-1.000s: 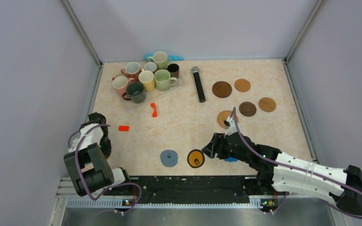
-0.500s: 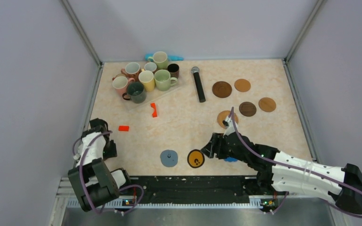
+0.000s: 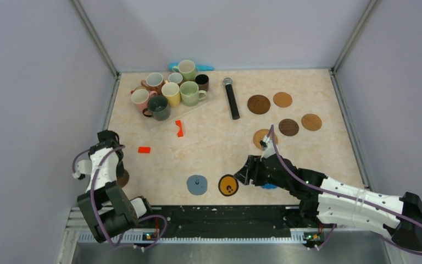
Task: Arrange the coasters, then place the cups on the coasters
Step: Move the coaster to the center of the board.
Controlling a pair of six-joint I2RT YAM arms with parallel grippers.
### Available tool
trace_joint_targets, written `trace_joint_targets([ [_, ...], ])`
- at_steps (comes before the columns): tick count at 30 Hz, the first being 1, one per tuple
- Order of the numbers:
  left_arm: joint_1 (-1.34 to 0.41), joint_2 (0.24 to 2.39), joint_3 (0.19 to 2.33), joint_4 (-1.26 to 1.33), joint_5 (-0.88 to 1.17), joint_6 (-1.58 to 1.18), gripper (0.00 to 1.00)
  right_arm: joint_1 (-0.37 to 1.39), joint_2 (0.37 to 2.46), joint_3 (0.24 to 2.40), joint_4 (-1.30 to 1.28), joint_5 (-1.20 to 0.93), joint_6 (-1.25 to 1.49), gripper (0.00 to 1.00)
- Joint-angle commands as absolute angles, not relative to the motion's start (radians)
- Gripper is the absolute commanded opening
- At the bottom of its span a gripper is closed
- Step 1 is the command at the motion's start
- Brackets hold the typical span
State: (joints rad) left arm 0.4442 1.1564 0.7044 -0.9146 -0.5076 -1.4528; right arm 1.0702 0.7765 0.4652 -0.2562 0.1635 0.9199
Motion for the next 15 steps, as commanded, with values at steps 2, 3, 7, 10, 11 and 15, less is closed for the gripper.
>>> trace_joint_targets([
  [2, 0.453, 1.227, 0.711, -0.904, -0.54, -1.468, 0.0, 1.064, 0.772, 0.497, -0.259, 0.178, 0.92, 0.62],
  [3, 0.452, 1.239, 0.709, -0.897, -0.533, -1.464, 0.0, 1.065, 0.775, 0.498, -0.26, 0.177, 0.92, 0.63],
  [7, 0.452, 1.281, 0.714, -0.886, -0.507, -1.45, 0.0, 1.064, 0.776, 0.498, -0.261, 0.174, 0.919, 0.63],
  [10, 0.453, 1.309, 0.722, -0.893, -0.485, -1.441, 0.0, 1.064, 0.775, 0.497, -0.264, 0.176, 0.92, 0.63],
  [11, 0.452, 1.314, 0.723, -0.896, -0.479, -1.438, 0.0, 1.065, 0.774, 0.499, -0.263, 0.176, 0.92, 0.63],
  [15, 0.453, 1.329, 0.71, -0.882, -0.465, -1.437, 0.0, 1.065, 0.775, 0.502, -0.264, 0.177, 0.92, 0.62],
])
